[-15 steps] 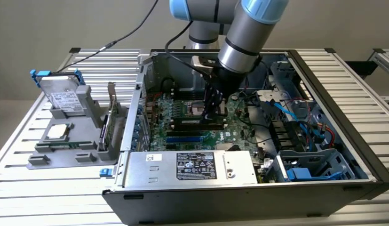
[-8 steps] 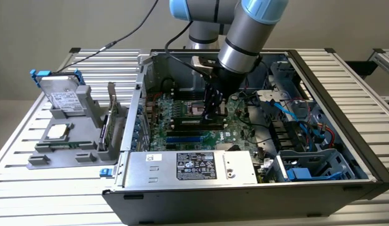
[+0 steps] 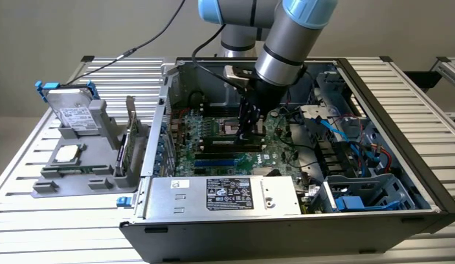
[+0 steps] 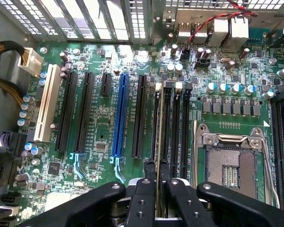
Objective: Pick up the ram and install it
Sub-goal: 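Insert the ram into the slot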
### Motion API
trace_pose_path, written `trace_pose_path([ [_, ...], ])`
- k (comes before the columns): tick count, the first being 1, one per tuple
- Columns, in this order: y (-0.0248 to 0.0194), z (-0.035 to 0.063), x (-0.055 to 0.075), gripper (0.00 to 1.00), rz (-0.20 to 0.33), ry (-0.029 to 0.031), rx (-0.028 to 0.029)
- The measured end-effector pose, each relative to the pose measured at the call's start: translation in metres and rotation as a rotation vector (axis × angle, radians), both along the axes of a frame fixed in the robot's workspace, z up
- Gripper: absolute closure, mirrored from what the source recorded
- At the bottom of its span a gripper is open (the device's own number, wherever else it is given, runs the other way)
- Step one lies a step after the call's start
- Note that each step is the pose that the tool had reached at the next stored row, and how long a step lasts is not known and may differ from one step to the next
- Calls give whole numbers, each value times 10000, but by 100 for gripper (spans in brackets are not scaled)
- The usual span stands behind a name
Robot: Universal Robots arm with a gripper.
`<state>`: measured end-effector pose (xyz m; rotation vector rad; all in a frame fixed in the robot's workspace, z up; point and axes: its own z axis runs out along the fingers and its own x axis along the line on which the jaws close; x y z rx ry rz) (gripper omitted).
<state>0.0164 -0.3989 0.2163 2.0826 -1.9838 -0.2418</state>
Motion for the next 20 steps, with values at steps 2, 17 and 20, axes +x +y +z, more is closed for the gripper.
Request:
trace_pose_path([
  [2,-1,0,0,86,-26,-7,0],
  [17,-5,8,-2,86,-100,-110,-4],
  [20,-5,2,-3,86,-116,-111,-3],
])
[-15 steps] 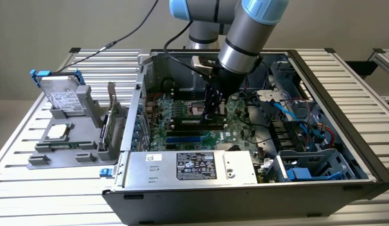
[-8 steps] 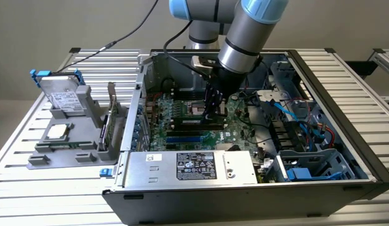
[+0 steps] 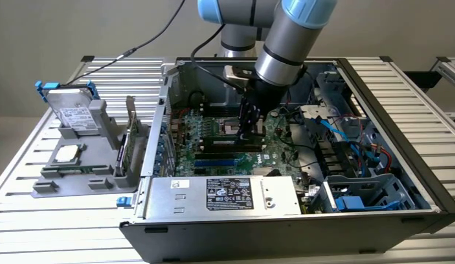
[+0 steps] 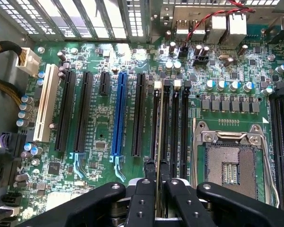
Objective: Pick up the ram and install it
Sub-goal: 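Insert the ram into the slot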
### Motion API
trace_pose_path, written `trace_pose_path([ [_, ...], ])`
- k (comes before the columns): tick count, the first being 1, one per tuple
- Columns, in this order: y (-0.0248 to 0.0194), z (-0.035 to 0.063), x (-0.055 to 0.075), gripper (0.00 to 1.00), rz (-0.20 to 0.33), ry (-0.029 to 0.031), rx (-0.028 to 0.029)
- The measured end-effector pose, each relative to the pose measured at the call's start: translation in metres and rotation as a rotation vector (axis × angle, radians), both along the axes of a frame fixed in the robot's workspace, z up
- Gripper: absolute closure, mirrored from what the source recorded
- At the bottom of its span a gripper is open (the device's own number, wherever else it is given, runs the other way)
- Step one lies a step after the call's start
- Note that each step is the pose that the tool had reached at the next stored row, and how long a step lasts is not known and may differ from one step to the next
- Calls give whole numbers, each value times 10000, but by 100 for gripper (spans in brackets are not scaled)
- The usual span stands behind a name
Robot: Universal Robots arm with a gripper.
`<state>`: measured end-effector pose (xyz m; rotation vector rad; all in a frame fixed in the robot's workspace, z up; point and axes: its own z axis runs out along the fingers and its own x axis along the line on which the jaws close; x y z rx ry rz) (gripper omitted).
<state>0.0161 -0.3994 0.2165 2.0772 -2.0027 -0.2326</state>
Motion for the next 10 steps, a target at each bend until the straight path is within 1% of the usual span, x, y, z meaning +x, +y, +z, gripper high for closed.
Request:
trace_pose_path([
  [4,0,-7,-2,86,-13,1,-8],
  [10,-6,-9,-10,86,-12,0,-3],
])
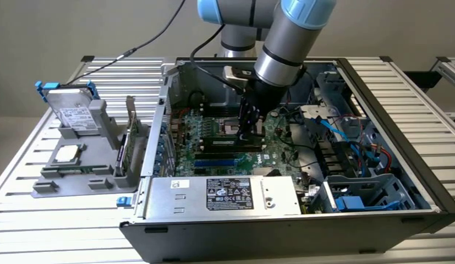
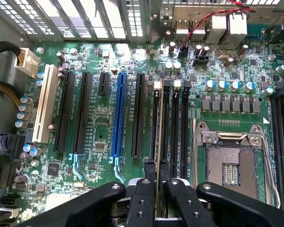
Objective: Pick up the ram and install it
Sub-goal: 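Insert the ram into the slot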
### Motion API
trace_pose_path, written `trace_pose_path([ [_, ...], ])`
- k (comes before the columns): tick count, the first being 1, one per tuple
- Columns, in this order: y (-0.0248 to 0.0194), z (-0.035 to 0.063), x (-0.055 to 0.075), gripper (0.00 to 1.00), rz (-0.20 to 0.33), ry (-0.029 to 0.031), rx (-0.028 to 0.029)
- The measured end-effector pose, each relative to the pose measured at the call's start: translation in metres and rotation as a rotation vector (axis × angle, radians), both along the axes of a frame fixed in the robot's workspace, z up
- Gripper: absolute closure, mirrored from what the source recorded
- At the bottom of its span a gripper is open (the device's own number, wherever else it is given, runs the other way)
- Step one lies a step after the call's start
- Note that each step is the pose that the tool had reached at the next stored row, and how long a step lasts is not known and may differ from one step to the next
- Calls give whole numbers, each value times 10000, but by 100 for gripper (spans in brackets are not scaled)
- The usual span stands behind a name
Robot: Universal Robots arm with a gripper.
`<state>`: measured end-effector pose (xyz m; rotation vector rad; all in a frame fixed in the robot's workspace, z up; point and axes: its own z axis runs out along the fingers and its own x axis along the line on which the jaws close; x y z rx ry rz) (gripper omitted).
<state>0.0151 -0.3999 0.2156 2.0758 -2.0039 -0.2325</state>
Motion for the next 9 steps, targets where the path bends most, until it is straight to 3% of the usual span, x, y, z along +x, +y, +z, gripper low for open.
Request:
trace_pose_path([
  [9,-15,0,-2,86,-1,0,-1],
])
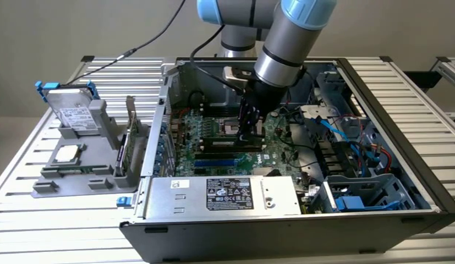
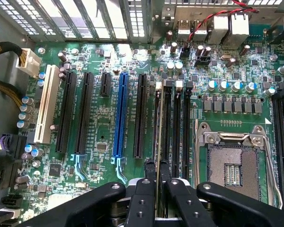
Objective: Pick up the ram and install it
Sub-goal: 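Insert the ram into the slot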
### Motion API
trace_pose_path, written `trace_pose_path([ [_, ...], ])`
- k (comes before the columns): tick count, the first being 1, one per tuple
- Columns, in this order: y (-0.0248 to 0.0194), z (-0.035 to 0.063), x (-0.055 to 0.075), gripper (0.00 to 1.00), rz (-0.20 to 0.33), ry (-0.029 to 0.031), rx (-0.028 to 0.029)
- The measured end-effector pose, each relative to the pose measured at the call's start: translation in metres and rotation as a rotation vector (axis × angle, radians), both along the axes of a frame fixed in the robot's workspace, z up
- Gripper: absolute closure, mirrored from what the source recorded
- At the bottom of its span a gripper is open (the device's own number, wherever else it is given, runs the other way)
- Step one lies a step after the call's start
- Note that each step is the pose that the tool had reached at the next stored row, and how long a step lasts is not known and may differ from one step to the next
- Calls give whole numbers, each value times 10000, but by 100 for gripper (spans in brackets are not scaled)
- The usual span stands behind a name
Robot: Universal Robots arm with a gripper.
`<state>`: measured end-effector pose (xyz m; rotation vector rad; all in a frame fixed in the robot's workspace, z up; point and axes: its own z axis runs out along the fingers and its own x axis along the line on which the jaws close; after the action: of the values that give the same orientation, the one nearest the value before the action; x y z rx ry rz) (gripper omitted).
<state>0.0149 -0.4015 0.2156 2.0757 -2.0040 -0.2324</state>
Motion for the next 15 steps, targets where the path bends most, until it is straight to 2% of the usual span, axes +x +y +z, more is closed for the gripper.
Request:
trace_pose_path([
  [15,0,-29,0,86,-4,-18,-3],
])
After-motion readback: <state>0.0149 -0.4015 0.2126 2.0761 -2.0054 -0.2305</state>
